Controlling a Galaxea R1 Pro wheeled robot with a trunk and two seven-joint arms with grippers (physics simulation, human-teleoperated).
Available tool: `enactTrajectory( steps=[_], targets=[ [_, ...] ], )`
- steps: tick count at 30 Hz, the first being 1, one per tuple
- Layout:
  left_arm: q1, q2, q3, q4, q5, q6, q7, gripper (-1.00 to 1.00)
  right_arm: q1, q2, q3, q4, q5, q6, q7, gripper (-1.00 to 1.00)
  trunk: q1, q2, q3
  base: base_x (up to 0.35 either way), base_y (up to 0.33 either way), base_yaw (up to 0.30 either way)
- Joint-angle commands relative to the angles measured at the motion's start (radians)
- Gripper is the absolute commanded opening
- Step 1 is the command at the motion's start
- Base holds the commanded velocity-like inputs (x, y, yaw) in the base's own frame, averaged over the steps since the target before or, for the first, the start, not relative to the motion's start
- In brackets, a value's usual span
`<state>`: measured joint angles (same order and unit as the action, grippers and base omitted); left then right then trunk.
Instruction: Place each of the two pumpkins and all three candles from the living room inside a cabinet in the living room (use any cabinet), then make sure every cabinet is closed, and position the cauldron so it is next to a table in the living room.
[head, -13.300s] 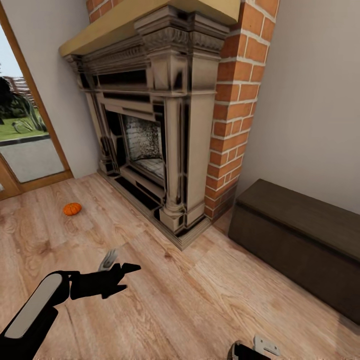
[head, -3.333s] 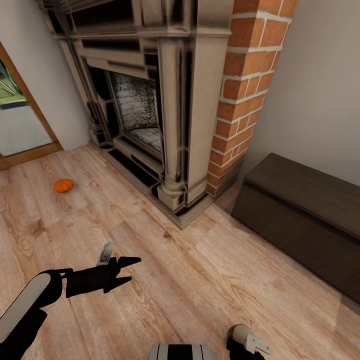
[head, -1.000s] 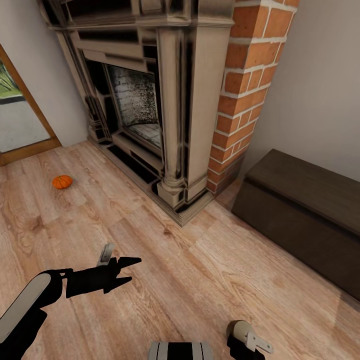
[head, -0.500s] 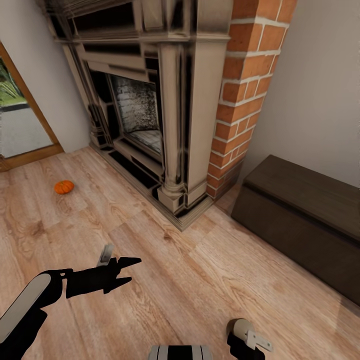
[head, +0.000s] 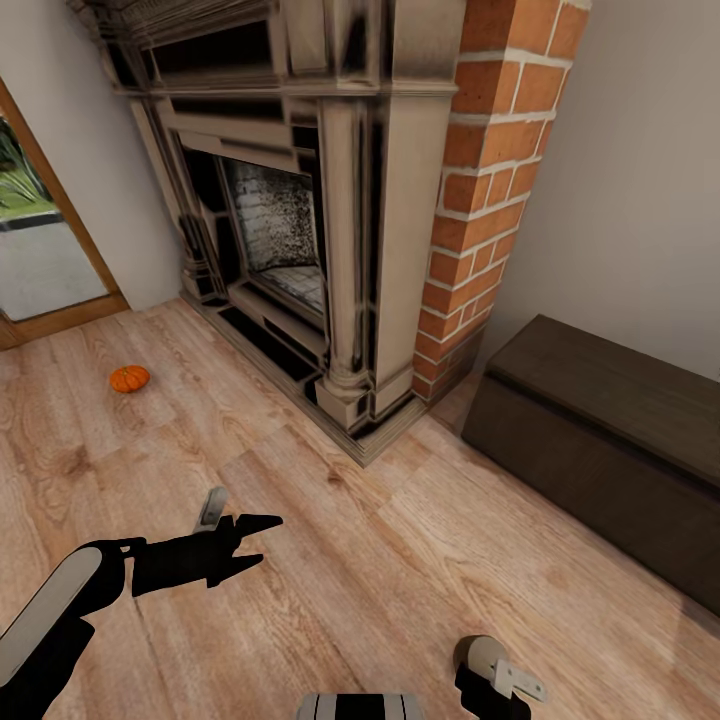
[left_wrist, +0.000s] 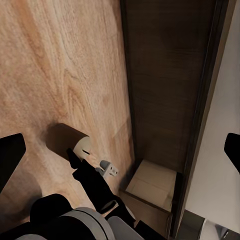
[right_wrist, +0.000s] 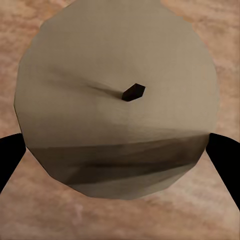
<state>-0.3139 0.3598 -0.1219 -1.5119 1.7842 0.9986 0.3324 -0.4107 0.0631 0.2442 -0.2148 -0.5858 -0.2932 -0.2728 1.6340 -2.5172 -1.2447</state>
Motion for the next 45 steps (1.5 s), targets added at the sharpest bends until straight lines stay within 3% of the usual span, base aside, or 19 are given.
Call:
enactTrajectory(
  steps=[1,16,33,37,40,45],
  targets=[
    [-0.001,0.001,-0.001,-0.001,0.011,0.0,0.01,1.0,0.0,0.0,0.009,0.0,-0.008,-0.003,-0.006,-1.0,0.0,0.0,-0.001,0.0,0.0,0.0],
    [-0.001,0.001,-0.001,-0.001,0.011,0.0,0.01,1.0,0.0,0.0,0.007,0.0,-0.008,-0.001,-0.006,-1.0,0.0,0.0,-0.001,0.0,0.0,0.0],
    [-0.001,0.001,-0.001,-0.001,0.01,0.0,0.01,1.0,0.0,0.0,0.007,-0.002,-0.007,-0.002,-0.007,-1.0,-0.008,0.004,0.065,0.0,0.0,0.0],
    [-0.001,0.001,-0.001,0.001,0.006,0.0,0.01,1.0,0.0,-0.002,0.009,-0.08,-0.006,0.01,-0.008,-1.0,-0.01,0.005,0.08,0.0,0.0,0.0],
    [-0.001,0.002,-0.001,0.001,0.003,0.0,0.01,1.0,0.0,-0.002,0.01,-0.186,0.0,0.074,-0.016,-1.0,-0.011,0.005,0.092,0.0,0.0,0.0],
    [-0.001,0.005,0.002,0.003,-0.001,0.0,0.012,1.0,0.0,0.0,0.009,-0.335,0.004,0.327,-0.098,-1.0,-0.013,0.006,0.111,0.0,0.0,0.0]
  ],
)
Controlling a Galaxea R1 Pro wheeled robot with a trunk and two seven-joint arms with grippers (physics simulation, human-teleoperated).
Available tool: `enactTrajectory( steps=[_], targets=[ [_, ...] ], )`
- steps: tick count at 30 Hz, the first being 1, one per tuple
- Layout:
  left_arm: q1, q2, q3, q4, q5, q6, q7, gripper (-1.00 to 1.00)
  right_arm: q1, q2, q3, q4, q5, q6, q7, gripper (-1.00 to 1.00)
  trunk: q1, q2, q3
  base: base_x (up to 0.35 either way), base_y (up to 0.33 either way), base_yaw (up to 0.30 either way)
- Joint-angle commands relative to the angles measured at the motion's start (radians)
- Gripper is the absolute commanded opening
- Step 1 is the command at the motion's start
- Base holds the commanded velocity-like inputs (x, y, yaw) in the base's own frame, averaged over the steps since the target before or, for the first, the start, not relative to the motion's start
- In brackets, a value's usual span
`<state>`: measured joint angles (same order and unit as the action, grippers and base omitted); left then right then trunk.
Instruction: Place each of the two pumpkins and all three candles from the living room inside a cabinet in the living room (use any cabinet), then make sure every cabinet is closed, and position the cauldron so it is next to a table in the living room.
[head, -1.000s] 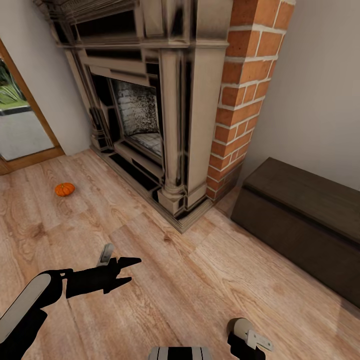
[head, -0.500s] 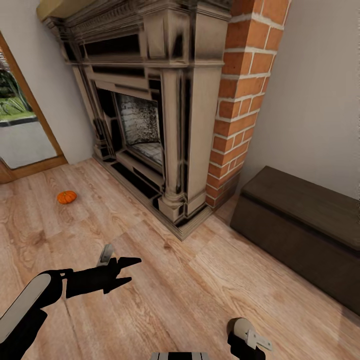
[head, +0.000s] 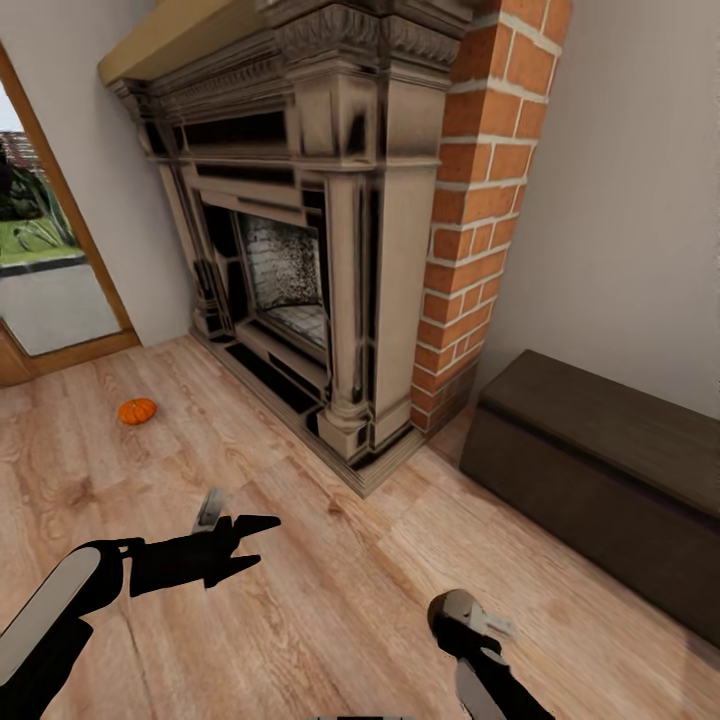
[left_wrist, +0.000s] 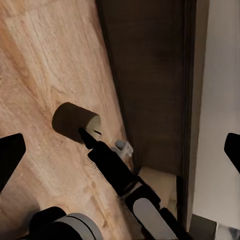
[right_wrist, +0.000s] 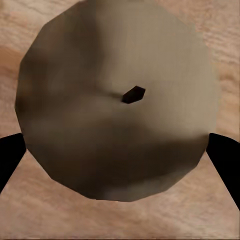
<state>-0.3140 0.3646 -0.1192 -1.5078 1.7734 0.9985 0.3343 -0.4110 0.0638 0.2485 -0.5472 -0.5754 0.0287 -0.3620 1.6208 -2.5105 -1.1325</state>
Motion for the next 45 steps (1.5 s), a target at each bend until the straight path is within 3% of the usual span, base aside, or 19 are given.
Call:
enactTrajectory(
  steps=[1,4,7,10,14,17,25,33,40,45],
  targets=[
    [-0.001,0.002,0.0,0.0,0.009,0.0,0.011,1.0,0.0,0.0,0.005,-0.029,-0.006,0.044,-0.022,-1.0,-0.001,0.0,0.003,0.0,0.0,0.0],
    [-0.001,0.005,0.002,0.001,0.006,0.0,0.015,1.0,0.0,0.002,0.006,-0.098,-0.005,0.141,-0.042,-1.0,-0.002,0.001,0.015,0.0,0.0,0.0],
    [-0.001,0.025,0.003,0.001,0.004,-0.001,0.018,1.0,0.0,0.002,0.007,-0.185,-0.001,0.291,-0.048,-1.0,-0.003,0.001,0.026,0.0,0.0,0.0],
    [-0.001,0.034,0.006,0.002,0.003,-0.001,0.018,1.0,0.0,0.001,0.006,-0.281,-0.006,0.372,-0.048,-1.0,-0.005,0.002,0.038,0.0,0.0,0.0],
    [-0.001,0.037,0.007,0.003,0.003,-0.001,0.02,1.0,0.0,0.001,0.011,-0.476,-0.003,0.422,-0.049,-1.0,-0.006,0.003,0.053,0.0,0.0,0.0],
    [-0.001,0.039,0.008,0.003,0.002,-0.001,0.02,1.0,0.0,0.001,0.013,-0.568,-0.002,0.47,-0.049,-1.0,-0.008,0.004,0.065,0.0,0.0,0.0],
    [-0.001,0.069,0.01,0.003,0.003,-0.001,0.02,1.0,0.0,-0.001,0.008,-0.6,-0.014,0.534,-0.049,-1.0,-0.011,0.006,0.096,0.0,0.0,0.0],
    [-0.001,0.073,0.013,0.004,0.003,-0.002,0.021,1.0,0.0,-0.001,0.009,-0.599,-0.015,0.545,-0.049,-1.0,-0.015,0.007,0.127,0.0,0.0,0.018],
    [-0.001,0.074,0.013,0.004,0.003,-0.003,0.022,1.0,0.0,0.005,0.011,-0.593,-0.007,0.545,-0.049,-1.0,-0.018,0.009,0.154,0.0,0.0,0.247],
    [-0.001,0.074,0.013,0.004,0.003,-0.003,0.022,1.0,0.0,0.005,0.013,-0.586,-0.006,0.545,-0.05,-1.0,-0.018,0.009,0.154,0.0,0.0,0.289]
  ],
)
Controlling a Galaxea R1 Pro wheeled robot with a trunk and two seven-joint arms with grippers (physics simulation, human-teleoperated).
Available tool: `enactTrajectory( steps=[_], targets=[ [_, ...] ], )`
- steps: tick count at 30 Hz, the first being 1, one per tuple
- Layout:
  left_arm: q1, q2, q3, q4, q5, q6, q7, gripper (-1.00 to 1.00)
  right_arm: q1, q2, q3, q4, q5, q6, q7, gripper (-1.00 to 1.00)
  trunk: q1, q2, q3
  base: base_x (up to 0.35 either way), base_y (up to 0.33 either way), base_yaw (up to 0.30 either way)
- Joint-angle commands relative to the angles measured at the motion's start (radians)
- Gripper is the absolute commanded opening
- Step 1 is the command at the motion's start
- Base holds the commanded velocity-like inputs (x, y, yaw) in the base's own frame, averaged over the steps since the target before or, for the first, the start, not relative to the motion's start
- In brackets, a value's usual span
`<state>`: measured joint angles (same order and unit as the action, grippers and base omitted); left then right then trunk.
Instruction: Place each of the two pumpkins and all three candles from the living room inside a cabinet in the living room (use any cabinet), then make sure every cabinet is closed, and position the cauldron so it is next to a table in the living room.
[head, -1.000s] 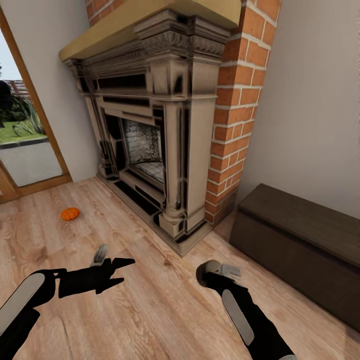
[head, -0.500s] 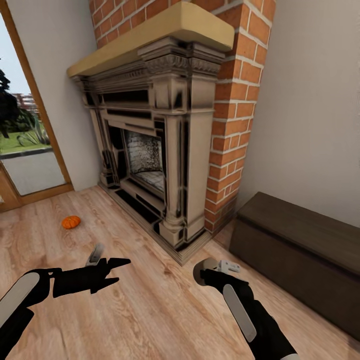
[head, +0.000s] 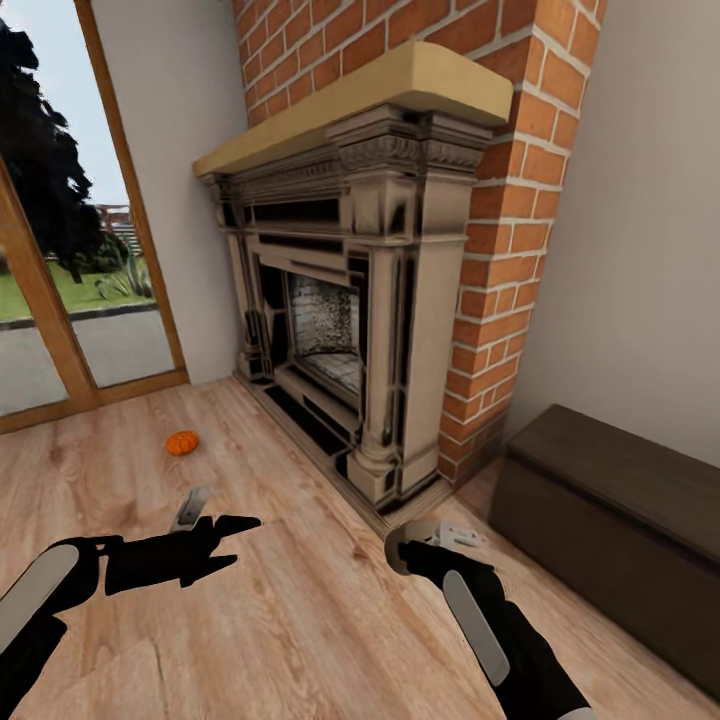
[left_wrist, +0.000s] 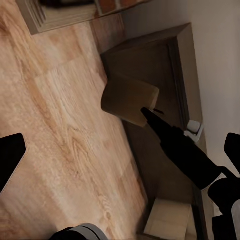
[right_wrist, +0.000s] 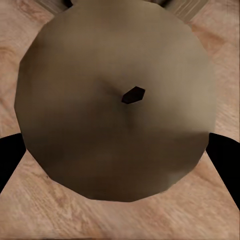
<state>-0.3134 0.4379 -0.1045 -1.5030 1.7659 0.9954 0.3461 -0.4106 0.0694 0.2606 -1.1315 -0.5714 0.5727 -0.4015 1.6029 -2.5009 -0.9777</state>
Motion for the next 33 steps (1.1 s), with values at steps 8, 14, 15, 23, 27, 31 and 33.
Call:
enactTrajectory(
  steps=[8,14,15,23,27,31,33],
  targets=[
    [-0.001,0.018,-0.001,0.0,0.011,0.0,0.01,1.0,-0.001,0.0,0.005,0.001,-0.009,0.001,-0.013,-1.0,0.0,0.0,-0.001,0.007,0.004,0.292],
    [-0.001,0.021,0.001,0.03,0.012,0.0,0.008,1.0,-0.001,0.0,0.006,0.003,-0.008,0.001,-0.013,-1.0,0.0,0.0,-0.001,0.174,0.167,0.292],
    [-0.001,0.021,0.005,0.036,0.012,0.0,0.007,1.0,-0.001,0.0,0.006,0.004,-0.008,0.001,-0.013,-1.0,0.0,0.0,-0.001,0.178,0.233,0.292],
    [-0.001,0.02,0.027,0.049,0.011,0.0,0.007,1.0,-0.001,0.001,0.008,0.005,-0.008,0.0,-0.013,-1.0,0.0,0.0,-0.001,0.058,0.272,0.292],
    [-0.001,0.021,0.03,0.061,0.01,0.0,0.007,1.0,-0.001,0.0,0.009,0.004,-0.008,0.001,-0.013,-1.0,0.0,0.0,-0.001,0.099,0.284,0.292],
    [-0.001,0.021,0.032,0.064,0.01,0.0,0.007,1.0,-0.001,0.0,0.009,0.005,-0.008,0.001,-0.013,-1.0,0.0,0.0,-0.001,0.157,0.277,0.292],
    [-0.001,0.021,0.032,0.065,0.01,0.0,0.007,1.0,-0.001,0.0,0.009,0.005,-0.008,0.001,-0.013,-1.0,0.0,0.0,-0.001,0.187,0.273,0.292]
  ],
)
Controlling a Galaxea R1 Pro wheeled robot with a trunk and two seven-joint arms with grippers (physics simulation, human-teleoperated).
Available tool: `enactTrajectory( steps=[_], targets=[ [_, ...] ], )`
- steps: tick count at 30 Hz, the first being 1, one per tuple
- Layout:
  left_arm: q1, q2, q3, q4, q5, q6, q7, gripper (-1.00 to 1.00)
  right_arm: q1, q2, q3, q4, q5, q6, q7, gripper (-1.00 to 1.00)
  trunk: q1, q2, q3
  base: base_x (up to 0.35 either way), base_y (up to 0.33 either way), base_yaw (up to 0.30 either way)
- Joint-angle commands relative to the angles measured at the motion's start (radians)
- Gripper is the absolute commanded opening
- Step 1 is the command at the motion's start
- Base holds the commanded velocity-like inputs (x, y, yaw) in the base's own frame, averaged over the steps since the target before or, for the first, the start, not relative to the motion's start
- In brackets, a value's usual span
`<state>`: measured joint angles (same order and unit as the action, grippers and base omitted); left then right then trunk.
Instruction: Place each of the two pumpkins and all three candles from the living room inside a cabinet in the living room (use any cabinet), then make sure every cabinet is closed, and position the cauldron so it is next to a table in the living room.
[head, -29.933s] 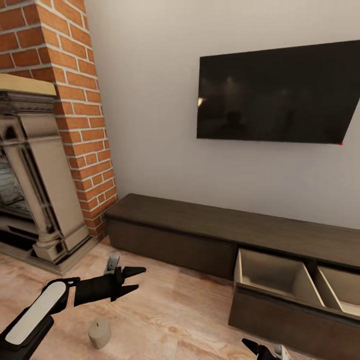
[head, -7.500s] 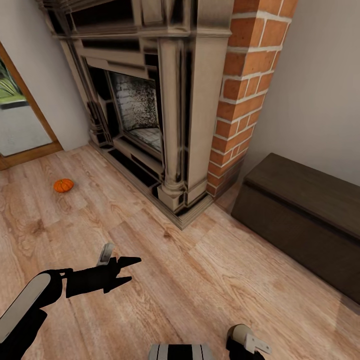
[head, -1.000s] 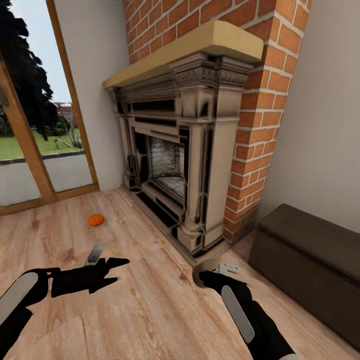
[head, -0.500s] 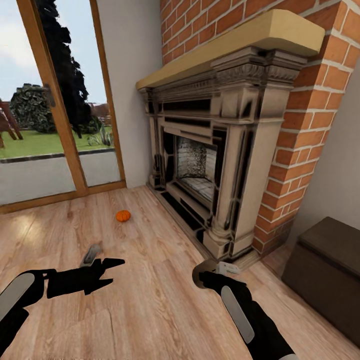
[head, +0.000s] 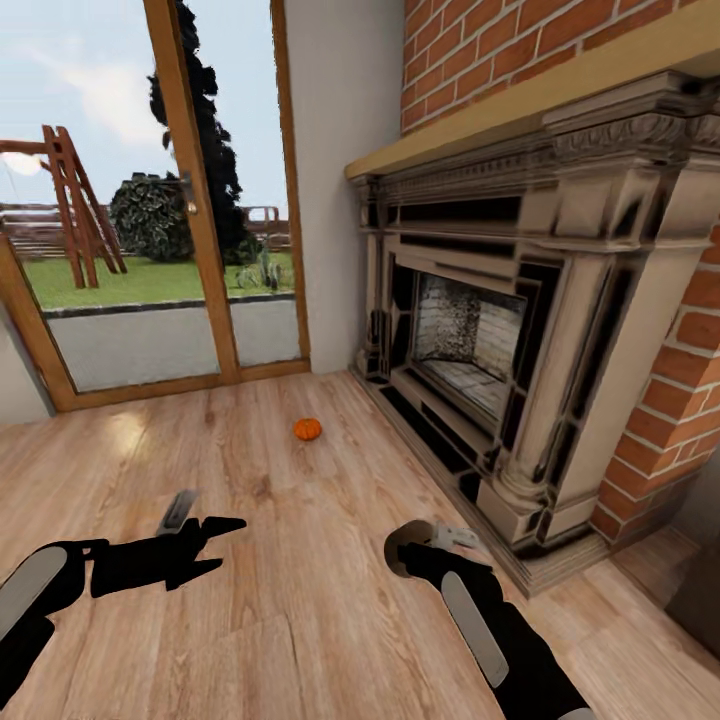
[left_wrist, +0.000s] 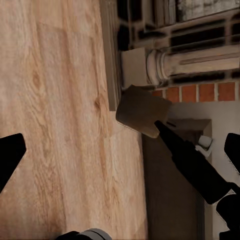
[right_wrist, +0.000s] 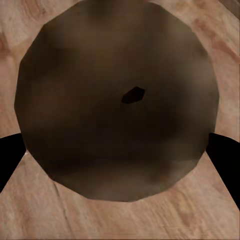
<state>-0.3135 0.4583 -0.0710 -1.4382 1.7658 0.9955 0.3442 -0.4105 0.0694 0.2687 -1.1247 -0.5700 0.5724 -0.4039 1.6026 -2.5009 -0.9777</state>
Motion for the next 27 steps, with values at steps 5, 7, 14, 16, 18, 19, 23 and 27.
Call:
enactTrajectory(
  steps=[5,7,14,16,18,19,23,27],
  targets=[
    [-0.001,0.0,-0.001,0.005,0.011,0.0,0.01,1.0,-0.001,0.0,0.002,-0.002,-0.01,0.001,-0.01,-1.0,0.0,0.0,-0.001,0.213,0.267,0.292],
    [-0.001,0.0,-0.001,0.005,0.011,0.0,0.01,1.0,-0.001,0.0,0.001,-0.002,-0.01,0.001,-0.01,-1.0,0.0,0.0,-0.001,0.251,0.247,0.292],
    [-0.001,0.0,-0.001,0.005,0.011,0.0,0.01,1.0,-0.001,0.0,0.003,-0.001,-0.009,0.001,-0.01,-1.0,0.0,0.0,-0.001,0.268,0.23,0.292],
    [-0.001,0.0,-0.001,0.005,0.011,0.0,0.01,1.0,-0.001,0.0,0.003,-0.001,-0.009,0.001,-0.01,-1.0,0.0,0.0,-0.001,0.281,0.212,0.292],
    [-0.001,0.0,-0.001,0.005,0.011,0.0,0.01,1.0,-0.001,0.0,0.003,-0.001,-0.009,0.001,-0.01,-1.0,0.0,0.0,-0.001,0.282,0.209,0.292],
    [-0.001,0.0,-0.001,0.005,0.011,0.0,0.01,1.0,-0.001,0.0,0.003,-0.001,-0.009,0.001,-0.01,-1.0,0.0,0.0,-0.002,0.283,0.208,0.292],
    [-0.001,-0.001,-0.001,0.005,0.011,0.0,0.01,1.0,-0.001,0.0,0.004,-0.001,-0.008,0.001,-0.01,-1.0,0.0,0.0,-0.003,0.285,0.203,0.292],
    [-0.001,-0.001,-0.001,0.005,0.011,0.0,0.01,1.0,-0.001,0.0,0.004,0.005,-0.008,0.001,-0.01,-1.0,0.0,0.0,-0.005,0.3,0.161,0.292]
  ],
)
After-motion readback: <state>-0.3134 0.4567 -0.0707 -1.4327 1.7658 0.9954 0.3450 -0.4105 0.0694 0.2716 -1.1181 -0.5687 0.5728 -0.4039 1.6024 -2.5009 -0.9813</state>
